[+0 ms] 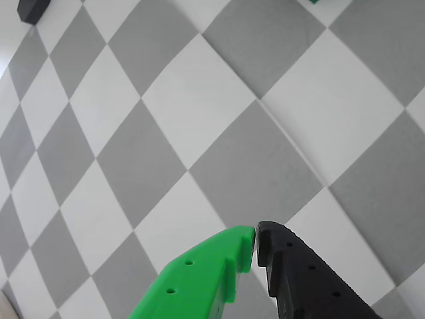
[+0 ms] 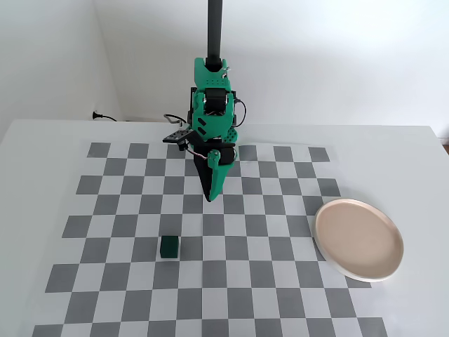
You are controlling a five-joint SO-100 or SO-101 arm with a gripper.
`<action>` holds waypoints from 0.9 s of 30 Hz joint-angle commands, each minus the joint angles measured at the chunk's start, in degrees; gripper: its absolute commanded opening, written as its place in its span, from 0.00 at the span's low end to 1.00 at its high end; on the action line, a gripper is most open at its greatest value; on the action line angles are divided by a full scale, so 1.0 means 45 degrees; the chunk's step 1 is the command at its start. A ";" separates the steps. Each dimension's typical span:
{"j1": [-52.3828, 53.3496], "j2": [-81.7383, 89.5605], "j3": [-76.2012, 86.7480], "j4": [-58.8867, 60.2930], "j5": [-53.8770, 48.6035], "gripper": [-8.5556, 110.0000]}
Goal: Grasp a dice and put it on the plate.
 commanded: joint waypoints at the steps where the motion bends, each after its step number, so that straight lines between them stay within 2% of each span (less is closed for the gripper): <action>1: 0.0391 0.0215 -0.0195 -0.0781 -0.2500 0.04; 7: 0.0391 0.0215 -0.0195 -0.1914 -0.6895 0.04; 11: 0.0312 0.0234 -0.0195 -0.2754 -0.8965 0.04; 21: 0.0391 0.0254 -0.0195 -0.5078 -1.0469 0.21; 27: 0.0684 -0.1113 -0.0449 -0.7090 -1.0918 0.25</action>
